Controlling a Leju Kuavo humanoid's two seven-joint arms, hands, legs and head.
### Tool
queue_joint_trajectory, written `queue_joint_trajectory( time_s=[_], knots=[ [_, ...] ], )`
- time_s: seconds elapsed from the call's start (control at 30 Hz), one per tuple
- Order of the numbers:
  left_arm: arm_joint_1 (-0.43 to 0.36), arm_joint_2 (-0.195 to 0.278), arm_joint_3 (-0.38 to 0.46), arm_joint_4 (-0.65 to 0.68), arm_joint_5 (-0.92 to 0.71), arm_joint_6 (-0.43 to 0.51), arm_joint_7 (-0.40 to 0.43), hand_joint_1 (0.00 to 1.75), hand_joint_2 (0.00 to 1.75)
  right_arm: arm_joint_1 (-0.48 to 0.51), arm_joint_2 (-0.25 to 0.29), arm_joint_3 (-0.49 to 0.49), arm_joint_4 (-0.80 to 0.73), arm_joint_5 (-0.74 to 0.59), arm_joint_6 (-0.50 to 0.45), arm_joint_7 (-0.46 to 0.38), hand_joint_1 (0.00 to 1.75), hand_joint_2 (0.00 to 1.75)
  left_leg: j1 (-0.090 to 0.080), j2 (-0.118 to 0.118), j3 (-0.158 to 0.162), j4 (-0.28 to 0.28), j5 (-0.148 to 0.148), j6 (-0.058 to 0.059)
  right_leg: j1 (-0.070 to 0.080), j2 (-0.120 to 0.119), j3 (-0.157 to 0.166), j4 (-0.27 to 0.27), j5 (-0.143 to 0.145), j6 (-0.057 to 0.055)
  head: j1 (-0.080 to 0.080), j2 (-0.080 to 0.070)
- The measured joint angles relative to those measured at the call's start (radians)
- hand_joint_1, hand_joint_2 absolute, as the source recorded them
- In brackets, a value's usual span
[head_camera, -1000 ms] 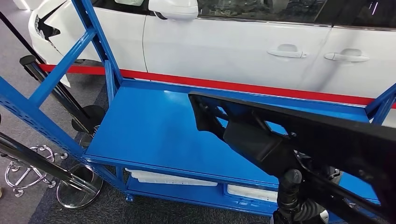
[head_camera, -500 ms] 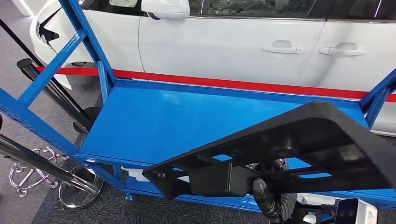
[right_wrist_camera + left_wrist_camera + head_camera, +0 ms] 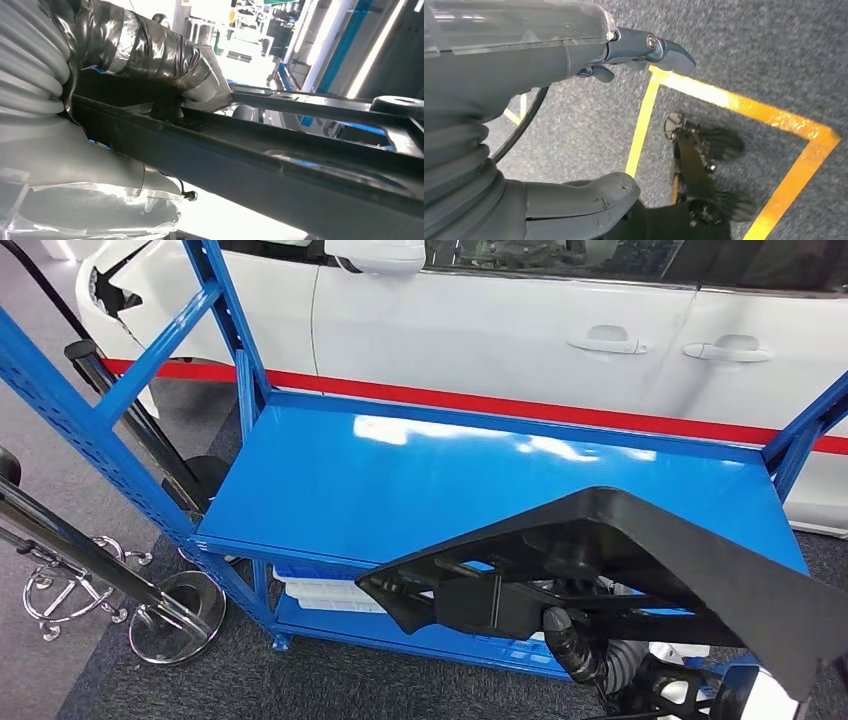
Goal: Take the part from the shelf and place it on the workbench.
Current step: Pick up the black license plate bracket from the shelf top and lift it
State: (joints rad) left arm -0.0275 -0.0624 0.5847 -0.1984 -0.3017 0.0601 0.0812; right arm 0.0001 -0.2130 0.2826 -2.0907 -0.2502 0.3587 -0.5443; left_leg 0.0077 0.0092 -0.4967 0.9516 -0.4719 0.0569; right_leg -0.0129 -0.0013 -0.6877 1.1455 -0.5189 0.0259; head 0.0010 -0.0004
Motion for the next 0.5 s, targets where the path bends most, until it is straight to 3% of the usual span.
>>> queue_joint_trajectory(
  time_s=[0.03,0.07,0.1,0.13,0.2,0.27,0.3,0.37,0.43,0.5],
  knots=[
    [0.000,0.000,0.000,0.000,-0.003,-0.002,-0.006,0.00,1.75,0.000,-0.001,-0.002,0.000,0.007,-0.001,-0.005,1.75,1.75,-0.001,0.001,-0.012,0.002,0.007,0.001,-0.001,0.000,-0.018,0.069,-0.041,0.003,0.000,0.000],
    [0.000,0.001,0.001,0.000,-0.006,-0.004,-0.011,0.00,1.75,0.000,-0.002,-0.004,0.000,0.013,-0.002,-0.009,1.75,1.75,-0.001,0.001,-0.024,0.005,0.014,0.001,-0.002,0.000,-0.026,0.122,-0.063,0.005,0.000,0.000],
    [0.000,0.001,0.001,0.000,-0.008,-0.006,-0.014,0.00,1.75,0.000,-0.004,-0.006,0.000,0.017,-0.003,-0.012,1.75,1.75,-0.001,0.002,-0.035,0.008,0.019,-0.001,-0.003,0.000,-0.019,0.142,-0.064,0.008,0.000,0.000],
    [0.000,0.002,0.002,0.000,-0.010,-0.007,-0.016,0.00,1.75,0.000,-0.005,-0.008,0.000,0.020,-0.003,-0.013,1.75,1.75,-0.001,0.002,-0.044,0.011,0.024,-0.003,-0.005,0.000,0.009,0.121,-0.047,0.009,0.000,0.000],
    [0.000,0.003,0.002,0.000,-0.014,-0.008,-0.023,0.00,1.75,-0.002,-0.007,-0.011,0.000,0.027,-0.007,-0.017,1.75,1.75,-0.001,0.001,-0.055,0.015,0.031,-0.010,-0.008,0.000,0.113,-0.016,-0.003,0.008,0.000,0.000],
    [0.000,0.006,0.002,0.000,-0.020,-0.007,-0.033,0.00,1.75,-0.003,-0.009,-0.019,-0.003,0.037,-0.016,-0.025,1.75,1.75,-0.004,0.000,-0.062,0.020,0.039,-0.021,-0.005,0.001,0.193,-0.141,0.013,0.002,0.000,0.000],
    [0.000,0.008,0.002,0.000,-0.024,-0.007,-0.037,0.00,1.75,-0.003,-0.010,-0.025,-0.004,0.043,-0.019,-0.031,1.75,1.75,-0.005,0.000,-0.066,0.022,0.042,-0.026,-0.003,0.002,0.205,-0.165,0.011,-0.002,-0.001,0.000],
    [0.001,0.015,0.003,0.000,-0.033,-0.010,-0.045,0.00,1.75,-0.002,-0.010,-0.036,-0.008,0.059,-0.024,-0.044,1.75,1.75,-0.005,0.000,-0.071,0.027,0.047,-0.037,-0.003,0.002,0.199,-0.169,0.015,-0.014,-0.001,0.000],
    [0.002,0.020,0.003,0.000,-0.044,-0.015,-0.052,0.00,1.75,0.000,-0.010,-0.046,-0.014,0.084,-0.031,-0.060,1.75,1.75,-0.003,-0.002,-0.088,0.063,0.012,-0.048,-0.006,-0.001,0.189,-0.171,0.025,-0.032,0.000,0.000],
    [0.003,0.027,0.003,0.000,-0.056,-0.016,-0.058,0.00,1.75,0.003,-0.010,-0.051,-0.021,0.112,-0.039,-0.078,1.75,1.75,0.000,-0.004,-0.129,0.173,-0.072,-0.058,-0.005,-0.003,0.173,-0.170,0.037,-0.045,-0.001,0.000]
  ],
)
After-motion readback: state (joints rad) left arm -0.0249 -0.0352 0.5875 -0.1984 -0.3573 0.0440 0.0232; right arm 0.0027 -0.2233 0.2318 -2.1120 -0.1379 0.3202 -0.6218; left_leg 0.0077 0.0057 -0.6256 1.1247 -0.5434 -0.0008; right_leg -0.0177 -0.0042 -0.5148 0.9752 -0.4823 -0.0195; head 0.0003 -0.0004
